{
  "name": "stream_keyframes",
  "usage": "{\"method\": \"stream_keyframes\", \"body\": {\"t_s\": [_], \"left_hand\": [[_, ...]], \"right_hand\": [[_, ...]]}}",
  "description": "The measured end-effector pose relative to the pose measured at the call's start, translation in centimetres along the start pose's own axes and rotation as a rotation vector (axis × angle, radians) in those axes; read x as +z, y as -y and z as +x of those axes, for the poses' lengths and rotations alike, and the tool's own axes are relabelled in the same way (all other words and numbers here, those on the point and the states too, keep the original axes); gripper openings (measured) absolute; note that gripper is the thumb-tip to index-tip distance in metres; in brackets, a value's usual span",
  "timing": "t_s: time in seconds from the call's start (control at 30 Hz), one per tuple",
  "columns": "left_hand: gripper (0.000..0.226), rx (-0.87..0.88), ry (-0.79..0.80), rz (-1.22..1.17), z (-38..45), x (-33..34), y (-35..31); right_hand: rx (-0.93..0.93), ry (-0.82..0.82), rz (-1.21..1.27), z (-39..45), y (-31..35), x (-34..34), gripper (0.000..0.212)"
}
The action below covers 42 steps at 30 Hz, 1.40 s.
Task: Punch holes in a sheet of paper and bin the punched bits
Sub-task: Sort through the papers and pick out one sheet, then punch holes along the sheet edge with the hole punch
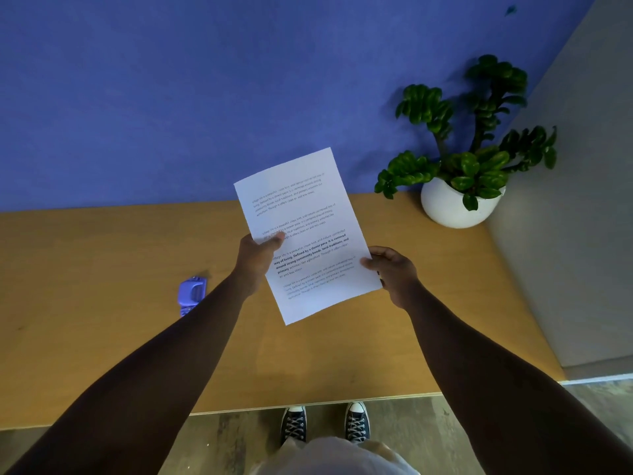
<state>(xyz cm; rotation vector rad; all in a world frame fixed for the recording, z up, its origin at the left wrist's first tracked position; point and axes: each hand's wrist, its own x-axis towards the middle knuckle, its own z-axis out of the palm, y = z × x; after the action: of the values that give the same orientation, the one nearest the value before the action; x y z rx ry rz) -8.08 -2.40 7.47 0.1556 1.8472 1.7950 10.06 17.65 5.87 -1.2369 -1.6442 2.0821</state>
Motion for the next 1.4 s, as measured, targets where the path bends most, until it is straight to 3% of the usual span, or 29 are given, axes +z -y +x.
{"method": "stream_keyframes", "body": {"t_s": [0.23,0.43,0.7,0.87,1.07,1.23,1.4], "left_hand": [[0.014,-0.049,0.102,0.074,0.7,0.7,0.6],[0.024,-0.114,0.188,0.147,1.0,1.4,1.5],[0.027,-0.174,0.166,0.191,1.0,1.9,3.3],[0.009,-0.159,-0.019,0.221,1.6,0.7,4.8],[0.021,-0.110,-0.502,0.493,1.9,-4.0,6.0],[0.018,-0.159,-0.678,0.660,1.1,-8.8,6.7],[0.035,-0.245,-0.767,0.751,1.2,-12.8,7.8]], "right_hand": [[0.000,0.043,-0.022,0.4,0.3,0.1,0.027],[-0.007,0.077,-0.043,0.4,0.6,0.2,0.026],[-0.028,0.019,-0.171,0.5,0.0,0.1,0.013],[-0.022,-0.046,-0.234,0.5,-0.7,0.0,0.016],[-0.004,-0.105,-0.285,0.6,-1.9,0.3,0.016],[0.010,-0.115,-0.322,0.5,-2.9,0.5,0.017],[0.040,-0.114,-0.334,0.8,-3.7,1.4,0.018]]}}
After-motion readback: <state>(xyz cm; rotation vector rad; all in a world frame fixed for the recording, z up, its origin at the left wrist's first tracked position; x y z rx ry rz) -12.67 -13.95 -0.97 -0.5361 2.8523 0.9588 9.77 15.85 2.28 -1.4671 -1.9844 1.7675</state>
